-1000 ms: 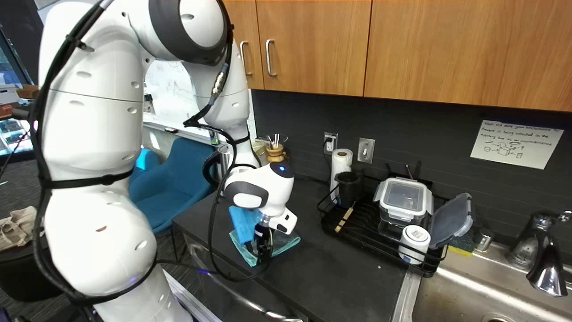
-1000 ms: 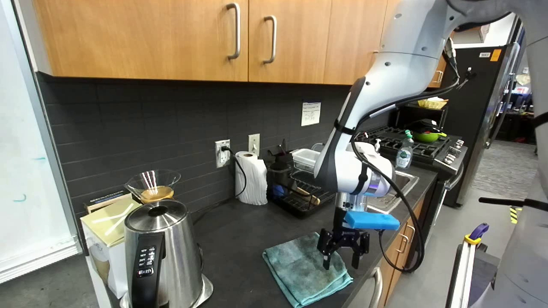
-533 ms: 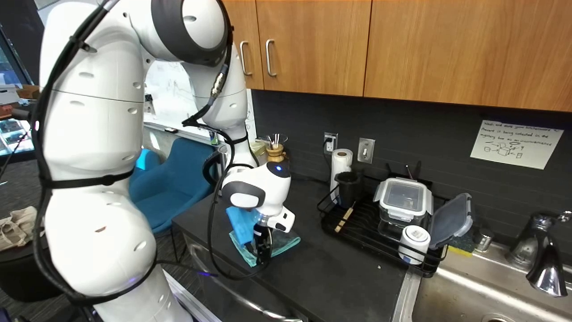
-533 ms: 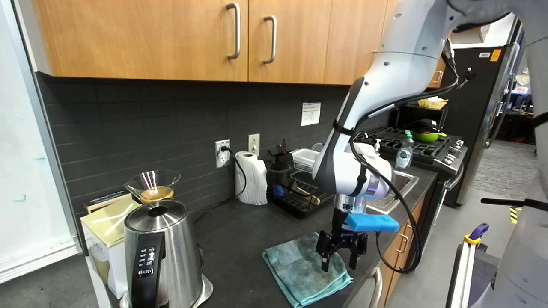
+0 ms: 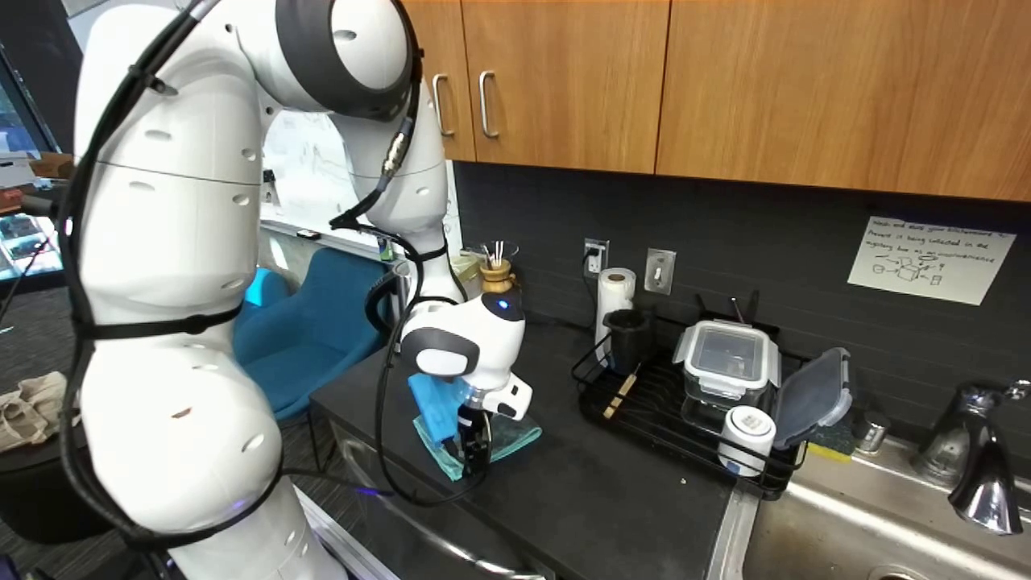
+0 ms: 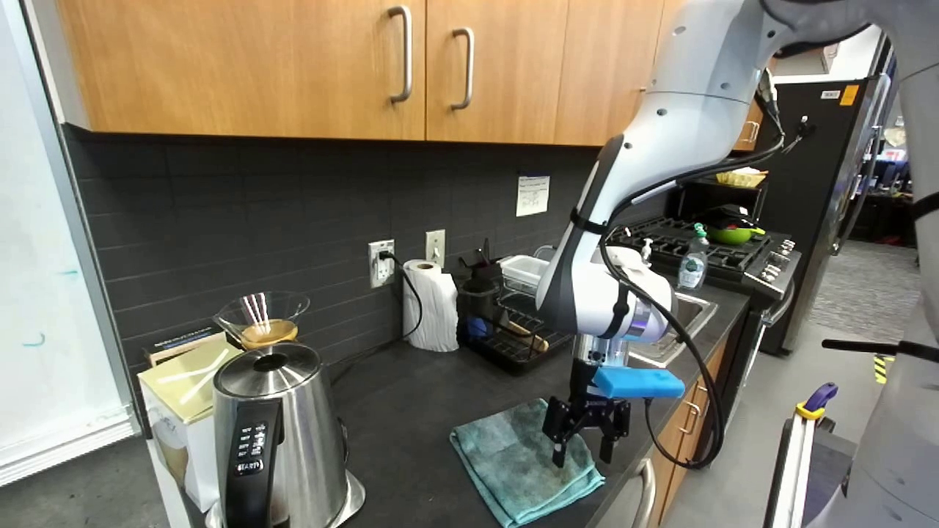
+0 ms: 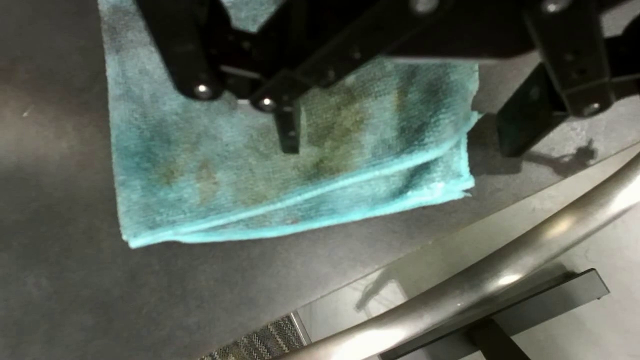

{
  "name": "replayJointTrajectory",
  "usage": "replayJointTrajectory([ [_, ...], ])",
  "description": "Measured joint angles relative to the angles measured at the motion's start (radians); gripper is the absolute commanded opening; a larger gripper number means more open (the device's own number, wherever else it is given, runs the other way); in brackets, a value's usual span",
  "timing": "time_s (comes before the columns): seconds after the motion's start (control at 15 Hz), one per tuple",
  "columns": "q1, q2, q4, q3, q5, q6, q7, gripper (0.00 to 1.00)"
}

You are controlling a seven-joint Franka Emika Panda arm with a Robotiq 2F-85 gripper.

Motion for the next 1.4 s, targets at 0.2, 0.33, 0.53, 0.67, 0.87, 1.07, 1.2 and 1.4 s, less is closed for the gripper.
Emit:
replayJointTrajectory([
  [0.2,0.0,0.0,0.0,0.0,0.0,0.0,0.0,1.0],
  [0.33,0.0,0.001,0.0,-0.001,-0.001,0.0,0.0,1.0],
  [0.53,0.0,0.013,0.005,-0.003,-0.005,0.0,-0.001,1.0],
  [0.67,0.0,0.024,0.014,-0.003,-0.007,0.0,-0.002,1.0],
  [0.87,0.0,0.037,0.026,-0.003,-0.009,0.001,-0.002,1.0],
  [1.07,0.0,0.04,0.031,-0.003,-0.009,0.001,-0.002,0.75],
  [1.2,0.0,0.041,0.035,-0.003,-0.009,0.001,-0.002,0.69],
  [1.4,0.0,0.045,0.039,-0.003,-0.009,0.001,-0.001,0.45],
])
